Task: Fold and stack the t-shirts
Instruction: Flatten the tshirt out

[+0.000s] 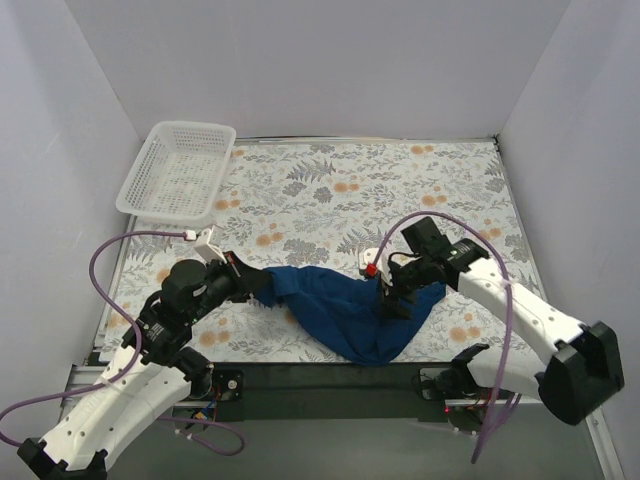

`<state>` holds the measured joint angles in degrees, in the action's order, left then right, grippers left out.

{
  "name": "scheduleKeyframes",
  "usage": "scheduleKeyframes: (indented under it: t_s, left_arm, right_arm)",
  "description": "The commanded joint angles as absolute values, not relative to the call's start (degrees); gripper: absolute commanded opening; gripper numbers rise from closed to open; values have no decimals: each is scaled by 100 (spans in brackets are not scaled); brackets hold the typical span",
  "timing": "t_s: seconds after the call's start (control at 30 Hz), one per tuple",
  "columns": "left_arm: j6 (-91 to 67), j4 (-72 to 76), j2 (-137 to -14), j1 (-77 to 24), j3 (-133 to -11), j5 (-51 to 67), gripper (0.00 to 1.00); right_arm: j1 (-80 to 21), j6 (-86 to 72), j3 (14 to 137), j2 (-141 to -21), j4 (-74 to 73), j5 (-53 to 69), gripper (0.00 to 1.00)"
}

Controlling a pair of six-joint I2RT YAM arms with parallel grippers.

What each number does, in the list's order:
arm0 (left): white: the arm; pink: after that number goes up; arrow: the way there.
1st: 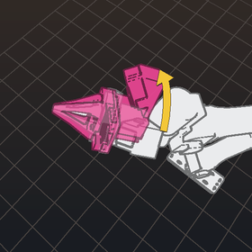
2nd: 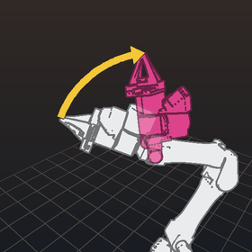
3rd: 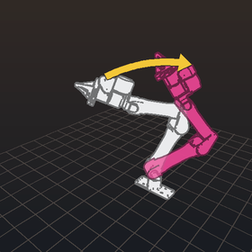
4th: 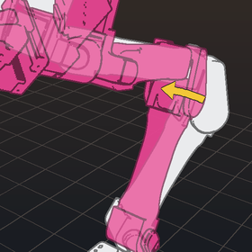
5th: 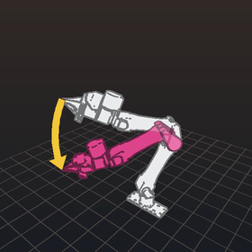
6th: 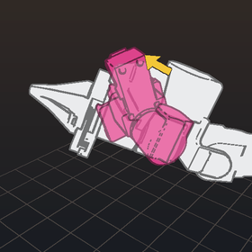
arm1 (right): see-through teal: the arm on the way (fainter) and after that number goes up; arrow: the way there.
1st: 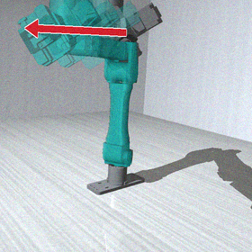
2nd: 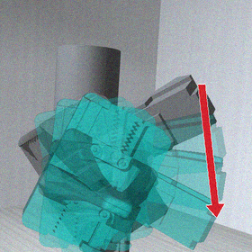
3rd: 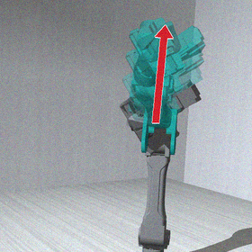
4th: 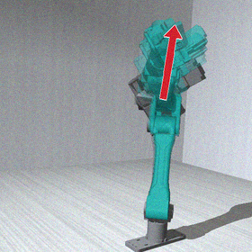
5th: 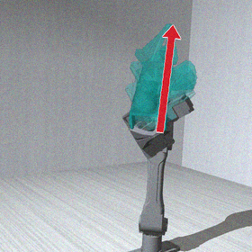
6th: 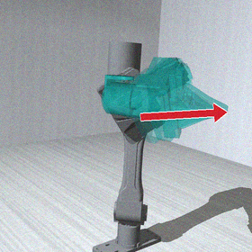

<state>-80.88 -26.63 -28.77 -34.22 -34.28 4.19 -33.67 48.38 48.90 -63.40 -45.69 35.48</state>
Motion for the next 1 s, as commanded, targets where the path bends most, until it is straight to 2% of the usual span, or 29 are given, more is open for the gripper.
scheduleKeyframes:
  t_s: [0.0,0.47,0.53,0.57,0.6,0.63,0.73,0.87,0.97]
  left_arm:
    - [-8095,-2566,-2892,-3401,-3454,545,0]
    - [-8068,-2628,-2725,-3401,-3472,440,0]
    - [-8060,-2663,-2690,-3401,-3550,405,0]
    - [-8051,-2707,-2672,-3393,-3559,387,0]
    - [-8042,-2733,-2654,-3401,-3586,378,0]
    - [-8016,-2786,-2611,-3401,-3638,317,0]
    - [-7876,-2926,-2567,-3393,-3779,142,0]
    - [-7472,-2839,-2514,-3401,-4453,-210,0]
    - [-6981,-2523,-2706,-3401,-5164,-430,0]
  right_arm:
    - [-3524,4043,4825,-6898,-4052,4122,64]
    - [-4342,3656,4807,-7751,-3516,3138,54]
    - [-4351,3639,4895,-7892,-3516,3085,45]
    - [-4351,3647,4922,-7910,-3533,3041,37]
    - [-4351,3665,4939,-7841,-3559,3015,15]
    - [-4351,3735,4992,-7762,-3603,2962,3]
    - [-4324,4102,5202,-7139,-3875,2646,1]
    - [-4044,4500,6604,-6339,-4805,2199,1]
    - [-3562,4492,7738,-6258,-5071,2083,1]
